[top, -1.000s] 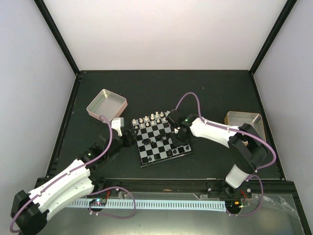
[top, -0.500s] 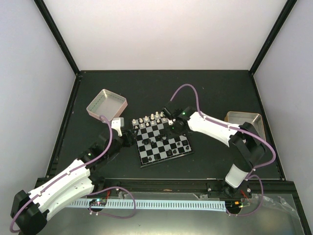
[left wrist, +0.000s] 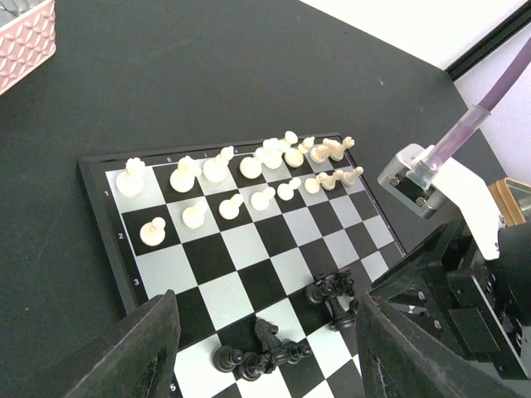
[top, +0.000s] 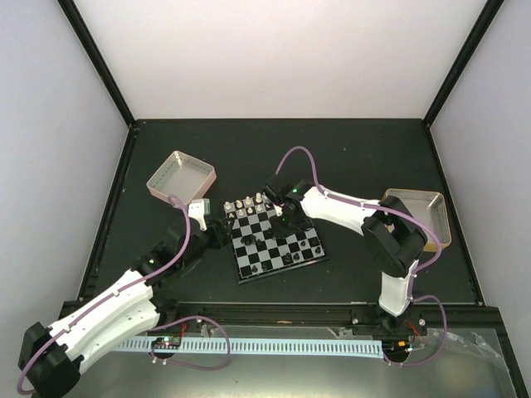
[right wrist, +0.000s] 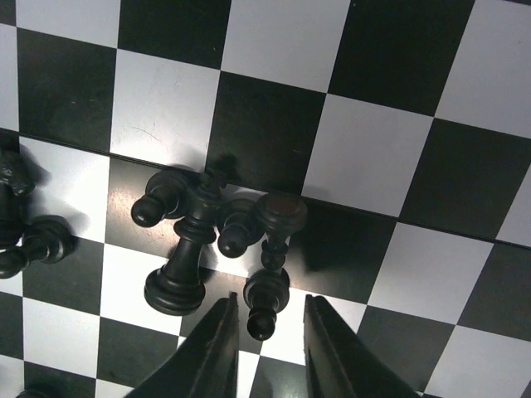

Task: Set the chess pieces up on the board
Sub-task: Pick up the chess piece from the chessboard.

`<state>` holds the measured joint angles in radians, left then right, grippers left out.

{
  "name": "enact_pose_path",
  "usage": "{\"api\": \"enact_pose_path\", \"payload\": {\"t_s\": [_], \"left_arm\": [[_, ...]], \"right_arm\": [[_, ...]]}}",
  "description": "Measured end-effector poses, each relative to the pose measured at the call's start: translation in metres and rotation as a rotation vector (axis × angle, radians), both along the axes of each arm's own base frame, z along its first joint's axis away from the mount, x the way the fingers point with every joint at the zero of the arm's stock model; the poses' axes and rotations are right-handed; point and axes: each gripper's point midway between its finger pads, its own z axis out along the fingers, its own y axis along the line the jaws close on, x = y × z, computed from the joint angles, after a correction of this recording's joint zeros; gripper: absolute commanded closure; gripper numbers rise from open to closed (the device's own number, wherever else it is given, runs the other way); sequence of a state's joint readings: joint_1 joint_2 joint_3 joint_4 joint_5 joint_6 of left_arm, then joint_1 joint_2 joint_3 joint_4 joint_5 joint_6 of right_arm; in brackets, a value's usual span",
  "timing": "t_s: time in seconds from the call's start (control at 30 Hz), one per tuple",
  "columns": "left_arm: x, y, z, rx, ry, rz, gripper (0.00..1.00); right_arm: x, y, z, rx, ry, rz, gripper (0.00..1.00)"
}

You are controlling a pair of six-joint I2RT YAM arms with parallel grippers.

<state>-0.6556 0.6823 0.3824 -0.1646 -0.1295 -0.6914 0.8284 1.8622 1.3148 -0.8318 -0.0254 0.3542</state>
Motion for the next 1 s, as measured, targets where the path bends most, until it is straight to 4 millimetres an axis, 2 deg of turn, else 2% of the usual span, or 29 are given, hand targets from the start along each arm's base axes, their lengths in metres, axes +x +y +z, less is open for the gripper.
{"api": "enact_pose_path", "payload": {"t_s": [0.17, 0.33, 0.43, 0.57, 0.67, 1.0], "left_arm": [[0.0, 0.0, -0.0001, 0.0, 0.0, 0.0, 0.4], [0.0001, 0.0001, 0.0, 0.0, 0.0, 0.0, 0.4], [0.0001, 0.0002, 0.0, 0.0, 0.0, 0.001, 0.4], [0.0001, 0.0002, 0.0, 0.0, 0.0, 0.001, 0.4], [0.0001, 0.0002, 0.0, 0.0, 0.0, 0.001, 0.4], [0.0001, 0.0002, -0.0001, 0.0, 0.0, 0.001, 0.4]], "right_arm": [[0.0014, 0.0014, 0.0025, -0.001, -0.003, 0.013, 0.9], [0.0016, 0.0015, 0.0026, -0.002, -0.004, 0.016, 0.94], [0.0017, 0.0016, 0.0026, -0.001, -0.005, 0.016, 0.92], [0.0018, 0.0015, 0.0026, -0.002, -0.005, 0.016, 0.82], [0.002, 0.0011, 0.0024, -0.005, -0.007, 0.019, 0.82], [0.0011, 0.0003, -0.0023, -0.017, 0.002, 0.034, 0.96]]}}
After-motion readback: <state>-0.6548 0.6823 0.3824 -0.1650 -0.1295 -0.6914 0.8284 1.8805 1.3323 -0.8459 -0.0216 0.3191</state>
